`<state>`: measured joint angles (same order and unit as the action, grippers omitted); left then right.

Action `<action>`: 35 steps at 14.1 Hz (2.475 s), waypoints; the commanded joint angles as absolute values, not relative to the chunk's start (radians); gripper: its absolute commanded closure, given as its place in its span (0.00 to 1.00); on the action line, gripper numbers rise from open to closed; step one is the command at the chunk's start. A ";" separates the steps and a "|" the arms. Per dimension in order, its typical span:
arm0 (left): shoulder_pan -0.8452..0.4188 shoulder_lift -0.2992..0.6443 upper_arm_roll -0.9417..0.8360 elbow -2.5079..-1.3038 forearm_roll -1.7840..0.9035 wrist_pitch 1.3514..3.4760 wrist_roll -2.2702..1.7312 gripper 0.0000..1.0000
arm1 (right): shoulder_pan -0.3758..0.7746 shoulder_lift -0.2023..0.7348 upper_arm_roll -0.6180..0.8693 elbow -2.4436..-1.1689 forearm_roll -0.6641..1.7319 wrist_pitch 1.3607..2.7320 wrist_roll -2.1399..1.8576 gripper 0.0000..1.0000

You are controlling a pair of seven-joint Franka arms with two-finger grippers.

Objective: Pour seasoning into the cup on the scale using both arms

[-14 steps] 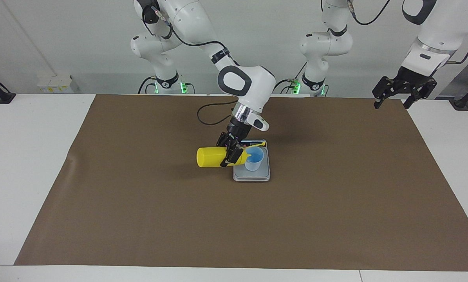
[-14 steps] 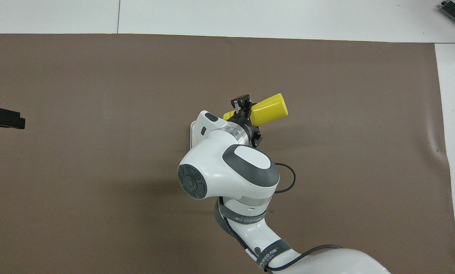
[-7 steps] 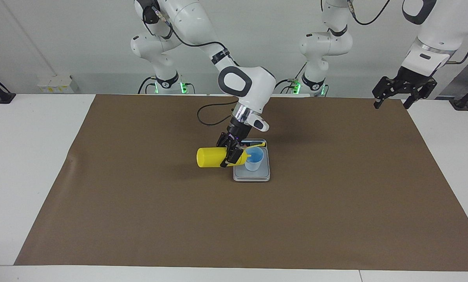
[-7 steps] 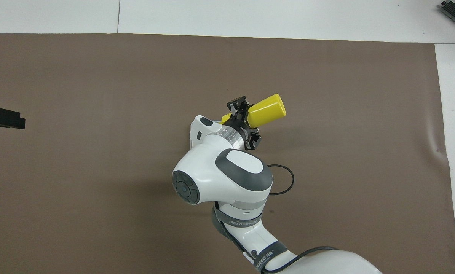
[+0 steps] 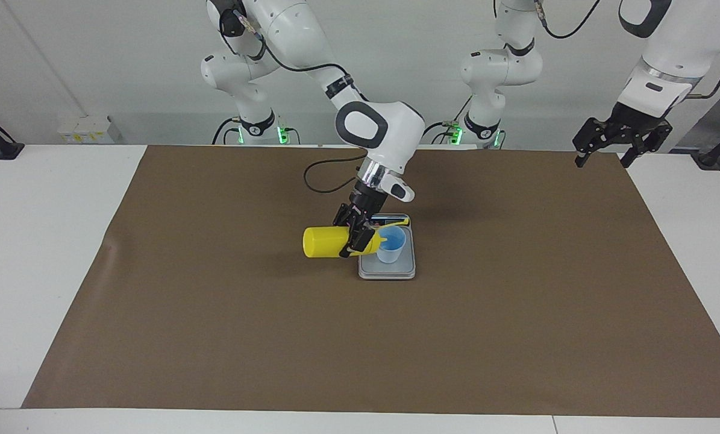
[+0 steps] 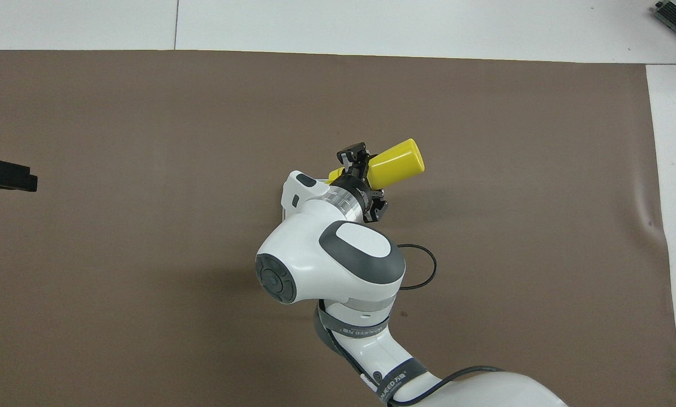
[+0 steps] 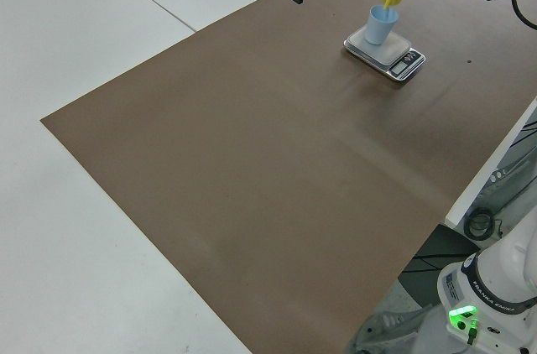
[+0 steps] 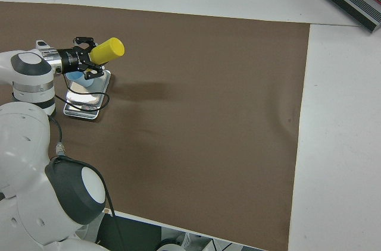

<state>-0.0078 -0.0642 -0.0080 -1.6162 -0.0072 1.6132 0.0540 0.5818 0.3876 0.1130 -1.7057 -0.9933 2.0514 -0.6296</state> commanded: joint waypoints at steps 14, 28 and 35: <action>-0.021 -0.092 -0.011 -1.658 -0.020 1.638 0.032 0.00 | 0.413 0.204 0.121 -1.815 -0.541 2.261 -0.591 1.00; -0.020 -0.114 -0.008 -1.703 -0.021 1.644 -0.003 0.00 | 0.074 0.167 0.120 -1.861 0.295 2.266 -1.529 1.00; -0.020 -0.114 -0.008 -1.703 -0.021 1.644 -0.003 0.00 | -0.172 0.133 0.120 -1.989 0.806 2.192 -2.000 1.00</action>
<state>-0.0299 -0.0809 -0.0038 -1.6666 -0.0083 1.6349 0.0055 -0.1153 0.1770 0.1042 -1.9340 0.6941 2.2225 -1.9159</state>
